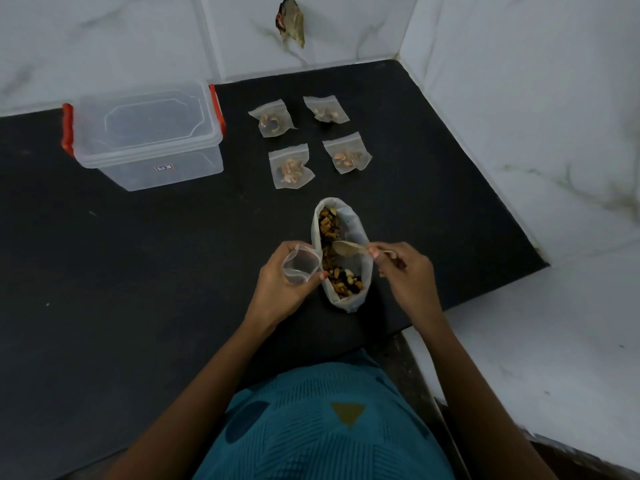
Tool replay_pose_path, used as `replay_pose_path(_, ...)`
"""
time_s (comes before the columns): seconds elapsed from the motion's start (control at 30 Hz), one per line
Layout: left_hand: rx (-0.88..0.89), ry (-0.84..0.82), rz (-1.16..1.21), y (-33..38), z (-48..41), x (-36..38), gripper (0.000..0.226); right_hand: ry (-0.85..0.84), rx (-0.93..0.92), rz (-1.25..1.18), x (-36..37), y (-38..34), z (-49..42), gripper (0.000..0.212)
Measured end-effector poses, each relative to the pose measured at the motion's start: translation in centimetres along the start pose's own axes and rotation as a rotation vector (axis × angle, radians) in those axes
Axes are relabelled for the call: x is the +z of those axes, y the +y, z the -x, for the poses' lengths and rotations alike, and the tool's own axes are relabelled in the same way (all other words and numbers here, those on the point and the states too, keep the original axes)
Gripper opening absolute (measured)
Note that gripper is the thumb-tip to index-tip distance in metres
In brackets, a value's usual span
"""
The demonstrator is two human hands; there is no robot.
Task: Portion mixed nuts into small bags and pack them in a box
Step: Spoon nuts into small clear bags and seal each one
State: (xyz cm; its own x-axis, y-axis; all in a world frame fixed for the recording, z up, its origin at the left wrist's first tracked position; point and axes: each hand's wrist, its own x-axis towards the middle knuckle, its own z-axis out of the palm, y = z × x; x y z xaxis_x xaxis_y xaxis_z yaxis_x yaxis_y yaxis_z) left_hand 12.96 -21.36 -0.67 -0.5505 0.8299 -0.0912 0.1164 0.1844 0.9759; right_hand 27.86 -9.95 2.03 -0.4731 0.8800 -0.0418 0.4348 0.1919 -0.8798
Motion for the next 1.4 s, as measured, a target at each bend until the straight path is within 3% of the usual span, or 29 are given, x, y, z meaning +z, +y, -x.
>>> replay_pose_path(0.1,-0.025,-0.022,-0.003,-0.2,0.0,-0.1,0.036,0.063,-0.088,0.062,-0.7,0.0,0.0,0.012)
replay_pose_path(0.27,-0.06,-0.086,-0.021,-0.1,0.2,-0.2,0.033,-0.004,-0.248,0.238,-1.4,-1.0,1.1,0.013)
replay_pose_path(0.43,-0.104,-0.166,-0.014,-0.3,0.4,-0.1,0.03,-0.062,-0.202,0.244,-0.3,-0.5,1.8,0.02)
replay_pose_path(0.7,-0.167,-0.184,0.035,-1.4,0.2,0.3,0.033,0.082,-0.143,0.108,0.5,0.2,1.7,0.014)
replay_pose_path(0.9,-0.15,-0.15,-0.005,-1.6,0.1,0.3,0.035,-0.056,-0.336,0.103,-0.9,0.0,1.1,0.022)
replay_pose_path(1.03,-0.174,-0.168,-0.019,-1.9,-0.1,0.3,0.048,-0.182,-0.465,0.153,-2.9,-0.5,0.6,0.024)
replay_pose_path(1.17,-0.204,-0.244,0.067,-1.1,0.0,0.3,0.033,-0.366,-0.461,0.211,-3.2,-0.5,1.3,0.031)
replay_pose_path(1.27,-0.223,-0.245,0.082,-1.0,0.0,0.2,0.032,-0.371,-0.497,0.237,-2.7,-0.1,1.6,0.032)
replay_pose_path(1.4,-0.246,-0.256,0.091,-0.8,-0.1,0.2,0.031,-0.258,-0.574,0.248,-1.7,0.7,1.7,0.027)
